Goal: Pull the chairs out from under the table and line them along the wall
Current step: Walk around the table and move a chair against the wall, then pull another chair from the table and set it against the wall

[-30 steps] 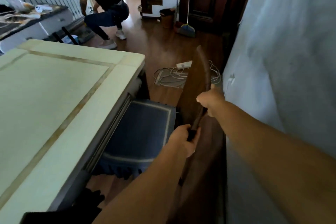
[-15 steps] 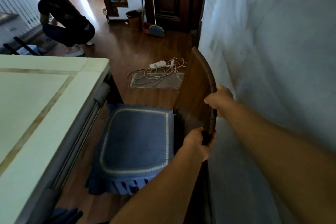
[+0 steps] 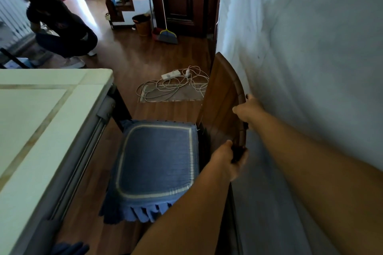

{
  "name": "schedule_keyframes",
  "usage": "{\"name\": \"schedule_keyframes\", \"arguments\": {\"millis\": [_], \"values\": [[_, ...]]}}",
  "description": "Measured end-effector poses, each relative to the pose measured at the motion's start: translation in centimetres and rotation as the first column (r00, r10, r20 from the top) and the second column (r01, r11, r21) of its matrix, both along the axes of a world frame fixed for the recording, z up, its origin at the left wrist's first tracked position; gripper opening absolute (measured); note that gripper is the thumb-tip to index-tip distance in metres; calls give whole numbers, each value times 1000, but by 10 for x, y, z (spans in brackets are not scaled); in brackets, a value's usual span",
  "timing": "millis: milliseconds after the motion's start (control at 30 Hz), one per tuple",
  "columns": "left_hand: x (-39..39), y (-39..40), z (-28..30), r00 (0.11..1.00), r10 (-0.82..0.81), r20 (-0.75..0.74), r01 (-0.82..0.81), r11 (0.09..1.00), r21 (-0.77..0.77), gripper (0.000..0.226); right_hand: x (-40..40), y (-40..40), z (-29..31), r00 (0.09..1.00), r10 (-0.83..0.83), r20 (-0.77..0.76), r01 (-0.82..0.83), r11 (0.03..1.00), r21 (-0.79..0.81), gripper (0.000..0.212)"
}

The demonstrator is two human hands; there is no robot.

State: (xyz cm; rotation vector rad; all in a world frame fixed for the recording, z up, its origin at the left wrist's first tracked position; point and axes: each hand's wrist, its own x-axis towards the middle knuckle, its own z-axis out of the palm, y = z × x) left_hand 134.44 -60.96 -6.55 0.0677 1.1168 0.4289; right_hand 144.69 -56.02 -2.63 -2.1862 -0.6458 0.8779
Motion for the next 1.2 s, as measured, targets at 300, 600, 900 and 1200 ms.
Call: {"name": "schedule_keyframes", "arguments": {"millis": [300, 600, 900, 1200], "values": [[-56, -13, -11, 970, -209, -127, 228, 961, 155, 55, -33, -51, 25, 989, -142, 47, 126, 960, 251, 64], [-174, -106, 30, 989, -31, -142, 85, 918, 388, 43, -130, -162, 51, 945, -283, 162, 144, 808, 571, 28], [-257, -185, 69, 972, 71, -224, 61, 843, 534, 26, -219, -262, 65, 968, -250, -28, 218, 776, 592, 28], [-304, -254, 89, 957, 162, -240, 11, 808, 589, 32, -272, -323, 66, 984, -157, -87, 178, 798, 576, 26]]}}
